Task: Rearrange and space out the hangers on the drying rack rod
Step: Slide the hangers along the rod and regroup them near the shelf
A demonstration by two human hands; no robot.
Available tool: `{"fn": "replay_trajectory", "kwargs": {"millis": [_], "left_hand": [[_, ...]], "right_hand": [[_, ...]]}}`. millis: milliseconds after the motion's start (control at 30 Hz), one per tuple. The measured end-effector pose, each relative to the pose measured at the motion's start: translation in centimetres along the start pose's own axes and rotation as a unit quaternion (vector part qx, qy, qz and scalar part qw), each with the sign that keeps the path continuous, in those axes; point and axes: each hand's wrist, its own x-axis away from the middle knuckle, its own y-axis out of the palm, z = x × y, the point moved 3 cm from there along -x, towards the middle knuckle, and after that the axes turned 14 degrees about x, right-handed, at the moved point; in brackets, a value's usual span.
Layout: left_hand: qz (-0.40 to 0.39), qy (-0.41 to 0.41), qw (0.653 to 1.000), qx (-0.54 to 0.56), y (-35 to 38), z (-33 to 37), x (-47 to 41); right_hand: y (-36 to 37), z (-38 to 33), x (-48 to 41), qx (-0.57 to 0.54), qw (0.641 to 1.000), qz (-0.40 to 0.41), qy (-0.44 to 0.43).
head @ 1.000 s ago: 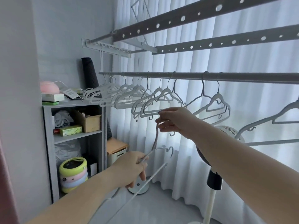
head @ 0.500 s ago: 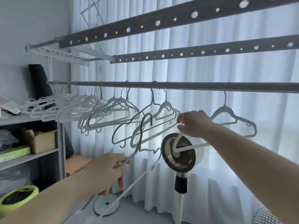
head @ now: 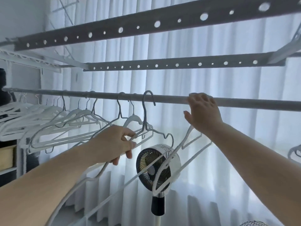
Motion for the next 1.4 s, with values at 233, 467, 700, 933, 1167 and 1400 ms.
{"fn": "replay_trajectory", "kwargs": {"millis": [233,467,700,933,1167,1400], "left_hand": [[-0.001,0.015,0.999,-0.039,3.7,2.6,-5.3],[0.011,0.011,0.999,-0.035,5.7,3.2,-8.6],[-0.025,-0.001,0.999,-0.024,8.3,3.1,-9.8],[-0.029,-0.011,0.999,-0.022,9.3,2.3,-9.7],[-0.046,-0.018,0.999,-0.003,9.3,2.1,-9.1],[-0.013,-0.009,1.0,0.006,9.2,1.6,-7.8]], "right_hand": [[2.1,3.1,-1.5,0.013,1.0,-0.021,0.02],[2.7,3.7,-1.8,0.029,0.999,0.027,-0.021],[2.9,4.0,-2.1,0.029,0.997,0.048,-0.054],[3.0,4.1,-2.3,0.012,0.996,0.054,-0.063],[3.3,3.8,-2.3,0.006,0.996,0.07,-0.064],[3.2,3.9,-2.1,-0.008,0.996,0.073,-0.053]]}}
